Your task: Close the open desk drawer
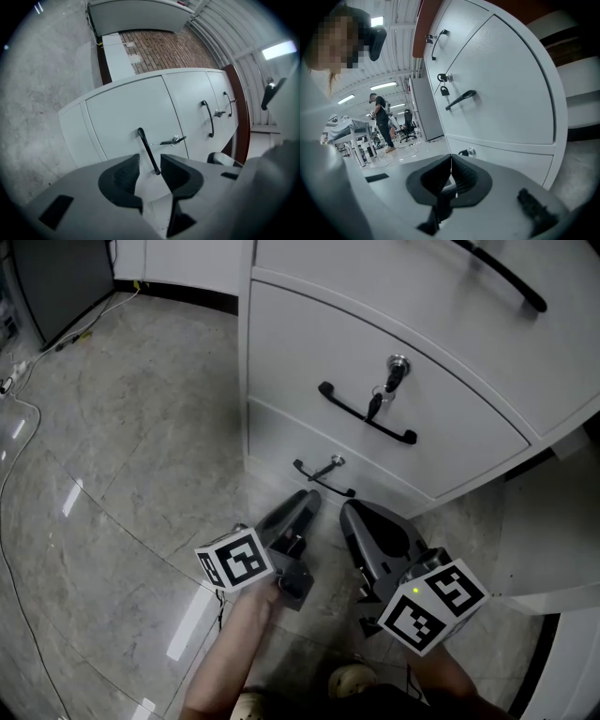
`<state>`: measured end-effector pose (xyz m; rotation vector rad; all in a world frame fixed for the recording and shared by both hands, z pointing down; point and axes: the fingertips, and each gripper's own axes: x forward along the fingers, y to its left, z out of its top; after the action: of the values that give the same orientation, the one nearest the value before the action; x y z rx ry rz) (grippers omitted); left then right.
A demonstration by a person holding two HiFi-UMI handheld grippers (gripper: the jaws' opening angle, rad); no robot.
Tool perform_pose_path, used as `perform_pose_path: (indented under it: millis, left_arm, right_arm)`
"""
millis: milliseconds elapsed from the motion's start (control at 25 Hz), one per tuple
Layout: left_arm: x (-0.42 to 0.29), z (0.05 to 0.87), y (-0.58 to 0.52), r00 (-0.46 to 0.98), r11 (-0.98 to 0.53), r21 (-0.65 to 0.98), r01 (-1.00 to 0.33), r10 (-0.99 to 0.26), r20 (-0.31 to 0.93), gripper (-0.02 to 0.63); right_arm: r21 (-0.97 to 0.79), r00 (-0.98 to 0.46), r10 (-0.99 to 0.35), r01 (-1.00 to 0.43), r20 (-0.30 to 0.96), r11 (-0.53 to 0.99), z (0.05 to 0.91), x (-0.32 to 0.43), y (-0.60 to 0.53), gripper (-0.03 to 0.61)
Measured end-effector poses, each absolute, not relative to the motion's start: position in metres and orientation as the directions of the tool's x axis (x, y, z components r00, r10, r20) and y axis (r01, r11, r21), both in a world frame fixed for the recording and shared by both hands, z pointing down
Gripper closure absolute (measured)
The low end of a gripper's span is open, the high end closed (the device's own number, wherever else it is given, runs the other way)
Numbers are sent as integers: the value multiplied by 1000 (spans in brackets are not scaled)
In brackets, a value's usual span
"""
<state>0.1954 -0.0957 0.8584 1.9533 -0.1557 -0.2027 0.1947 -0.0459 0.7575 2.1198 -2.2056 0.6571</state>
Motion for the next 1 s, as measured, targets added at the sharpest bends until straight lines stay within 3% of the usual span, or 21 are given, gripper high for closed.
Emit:
perform_pose_path:
  millis: [320,560,800,1000]
  left_arm:
    - [155,830,-93,964,-575,815,-66,-249,-97,577]
    - [128,801,-94,953,-832,493,-255,-302,-17,603]
    - [120,791,-94,947,-896,317,-312,-320,27,604]
    - [107,776,-99,933,-888,295,-352,-358,34,604]
  right_arm:
    - [-285,-97,-951,-958,292,11,758,177,-48,566]
    - [-271,-93,-950,-962,297,10,767,167,-53,566]
    - [-193,-51,-960,-981,277,-3,777,162,-69,566]
    - [-157,-64,-973,-987,221,29,771,144,-83,566]
